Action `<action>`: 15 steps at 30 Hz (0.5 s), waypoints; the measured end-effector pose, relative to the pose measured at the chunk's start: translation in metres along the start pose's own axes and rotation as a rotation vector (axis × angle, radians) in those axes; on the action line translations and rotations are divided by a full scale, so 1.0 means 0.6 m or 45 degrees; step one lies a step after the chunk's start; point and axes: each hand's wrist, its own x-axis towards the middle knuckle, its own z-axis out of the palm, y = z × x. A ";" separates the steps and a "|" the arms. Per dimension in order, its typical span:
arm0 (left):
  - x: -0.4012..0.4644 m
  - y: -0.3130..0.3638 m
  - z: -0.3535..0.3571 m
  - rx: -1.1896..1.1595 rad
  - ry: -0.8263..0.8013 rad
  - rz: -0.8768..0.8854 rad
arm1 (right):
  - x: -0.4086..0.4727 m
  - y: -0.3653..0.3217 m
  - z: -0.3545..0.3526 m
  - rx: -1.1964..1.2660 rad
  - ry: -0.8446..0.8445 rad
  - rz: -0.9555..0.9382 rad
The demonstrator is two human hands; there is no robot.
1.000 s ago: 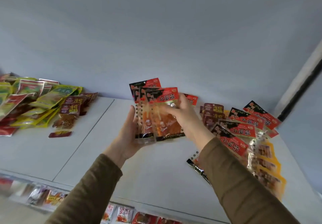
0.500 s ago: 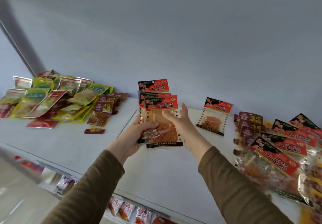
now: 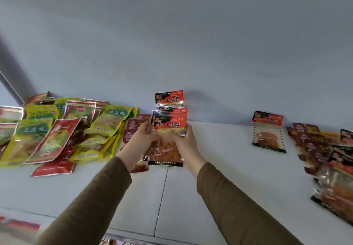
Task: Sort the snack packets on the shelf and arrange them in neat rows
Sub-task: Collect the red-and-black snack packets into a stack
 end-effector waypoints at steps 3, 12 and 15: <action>0.004 -0.006 -0.006 0.018 -0.050 0.066 | 0.007 0.005 0.008 -0.308 0.103 -0.119; -0.005 -0.029 0.013 0.204 0.037 0.165 | -0.024 0.014 0.031 -0.133 0.063 -0.024; -0.005 -0.039 0.012 0.288 0.042 0.176 | -0.030 0.015 0.025 -0.226 0.122 -0.043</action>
